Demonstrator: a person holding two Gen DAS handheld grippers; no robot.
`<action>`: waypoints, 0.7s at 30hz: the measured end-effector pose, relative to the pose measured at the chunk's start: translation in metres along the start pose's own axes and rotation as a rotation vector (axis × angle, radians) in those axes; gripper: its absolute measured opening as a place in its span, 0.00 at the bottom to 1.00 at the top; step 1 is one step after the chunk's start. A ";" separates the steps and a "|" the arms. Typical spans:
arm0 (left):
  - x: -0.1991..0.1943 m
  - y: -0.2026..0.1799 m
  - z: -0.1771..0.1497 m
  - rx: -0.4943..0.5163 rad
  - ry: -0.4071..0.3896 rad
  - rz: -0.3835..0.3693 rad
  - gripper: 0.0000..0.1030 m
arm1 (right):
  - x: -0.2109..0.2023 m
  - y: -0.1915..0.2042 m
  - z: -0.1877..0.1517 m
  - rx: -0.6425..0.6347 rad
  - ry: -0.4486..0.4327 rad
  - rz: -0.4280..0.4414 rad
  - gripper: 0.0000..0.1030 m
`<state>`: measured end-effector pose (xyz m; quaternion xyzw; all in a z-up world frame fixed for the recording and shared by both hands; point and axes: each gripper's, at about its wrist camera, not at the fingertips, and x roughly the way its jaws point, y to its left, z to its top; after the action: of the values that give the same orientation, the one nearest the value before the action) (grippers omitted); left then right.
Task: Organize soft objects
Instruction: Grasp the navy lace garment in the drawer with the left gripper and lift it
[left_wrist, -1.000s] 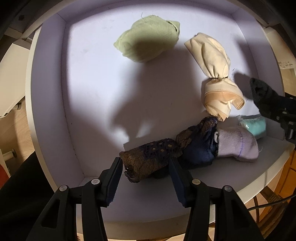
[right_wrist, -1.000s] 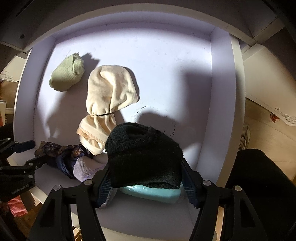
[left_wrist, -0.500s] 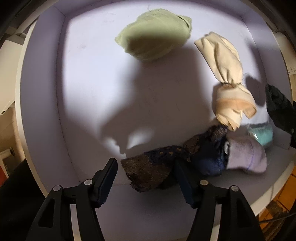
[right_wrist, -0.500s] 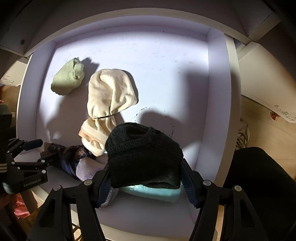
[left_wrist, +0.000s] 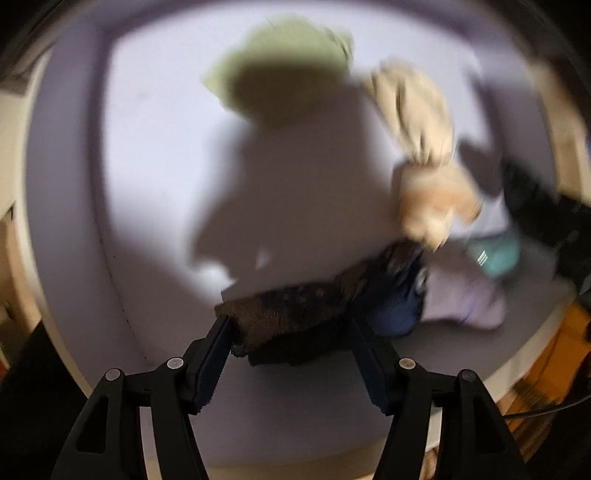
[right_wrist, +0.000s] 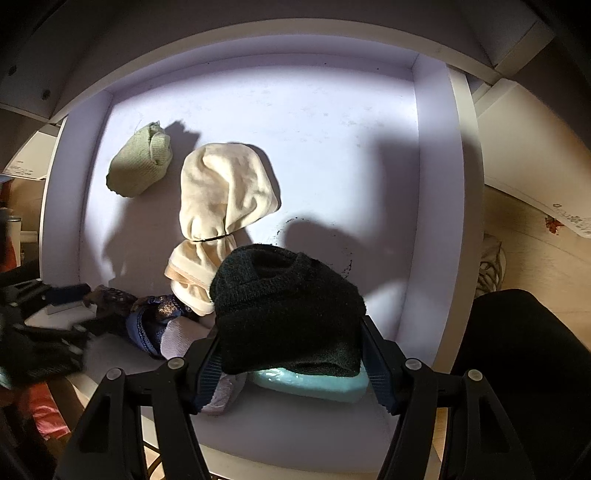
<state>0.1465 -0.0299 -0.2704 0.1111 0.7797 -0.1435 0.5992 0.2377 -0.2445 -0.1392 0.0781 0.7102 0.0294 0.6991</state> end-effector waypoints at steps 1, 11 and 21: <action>0.009 -0.004 0.000 0.026 0.025 0.006 0.63 | 0.001 0.002 -0.002 0.002 0.001 -0.002 0.66; -0.012 0.029 0.010 -0.132 -0.223 0.107 0.76 | 0.005 -0.004 -0.002 0.017 0.005 0.003 0.66; 0.005 0.044 -0.008 -0.299 -0.154 -0.283 0.76 | 0.010 -0.002 -0.002 0.015 0.007 0.011 0.66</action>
<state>0.1532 0.0144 -0.2776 -0.1006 0.7521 -0.1169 0.6408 0.2352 -0.2443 -0.1496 0.0869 0.7125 0.0282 0.6957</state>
